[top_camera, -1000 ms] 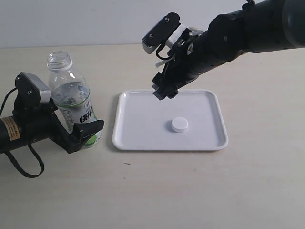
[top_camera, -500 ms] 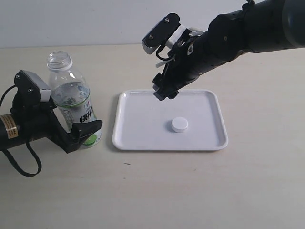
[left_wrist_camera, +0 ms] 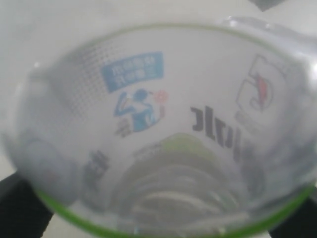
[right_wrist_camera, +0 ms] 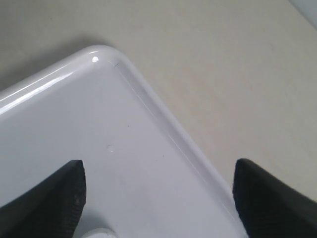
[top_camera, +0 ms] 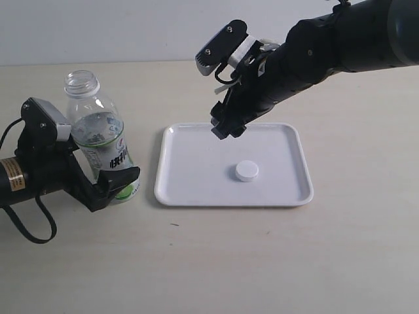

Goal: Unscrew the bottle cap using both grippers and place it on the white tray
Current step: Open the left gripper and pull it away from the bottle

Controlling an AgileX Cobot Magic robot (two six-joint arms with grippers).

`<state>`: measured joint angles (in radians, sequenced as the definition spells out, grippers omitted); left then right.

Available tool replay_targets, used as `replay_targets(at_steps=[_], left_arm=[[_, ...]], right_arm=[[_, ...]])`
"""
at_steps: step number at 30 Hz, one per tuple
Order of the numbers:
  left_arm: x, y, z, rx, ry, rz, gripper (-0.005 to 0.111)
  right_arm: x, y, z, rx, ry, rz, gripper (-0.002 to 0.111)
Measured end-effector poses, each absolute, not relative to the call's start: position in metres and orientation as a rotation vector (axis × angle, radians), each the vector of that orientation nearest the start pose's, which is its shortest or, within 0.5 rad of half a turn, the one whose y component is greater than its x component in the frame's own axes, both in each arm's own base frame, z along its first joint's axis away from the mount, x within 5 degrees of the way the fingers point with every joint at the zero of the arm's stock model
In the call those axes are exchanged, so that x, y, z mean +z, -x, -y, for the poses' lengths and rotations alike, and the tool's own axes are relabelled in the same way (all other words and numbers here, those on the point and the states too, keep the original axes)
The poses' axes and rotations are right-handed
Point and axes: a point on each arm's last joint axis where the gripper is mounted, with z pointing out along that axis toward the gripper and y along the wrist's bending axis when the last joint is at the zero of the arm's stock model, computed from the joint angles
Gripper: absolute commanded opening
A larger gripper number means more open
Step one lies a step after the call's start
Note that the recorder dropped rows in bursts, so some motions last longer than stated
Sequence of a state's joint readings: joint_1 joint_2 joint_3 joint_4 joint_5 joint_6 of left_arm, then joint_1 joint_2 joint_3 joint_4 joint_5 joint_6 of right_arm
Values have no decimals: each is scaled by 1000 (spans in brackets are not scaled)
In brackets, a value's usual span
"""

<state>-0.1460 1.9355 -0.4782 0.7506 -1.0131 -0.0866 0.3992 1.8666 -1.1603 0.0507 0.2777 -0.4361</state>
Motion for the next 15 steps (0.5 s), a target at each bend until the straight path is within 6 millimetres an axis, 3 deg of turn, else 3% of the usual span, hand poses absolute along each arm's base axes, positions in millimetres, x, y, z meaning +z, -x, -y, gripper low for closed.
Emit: replay_targets(at_steps=[15], left_arm=[[115, -249, 86, -415, -897, -1837, 99]], right_arm=[[183, -361, -154, 23, 953, -2282, 77]])
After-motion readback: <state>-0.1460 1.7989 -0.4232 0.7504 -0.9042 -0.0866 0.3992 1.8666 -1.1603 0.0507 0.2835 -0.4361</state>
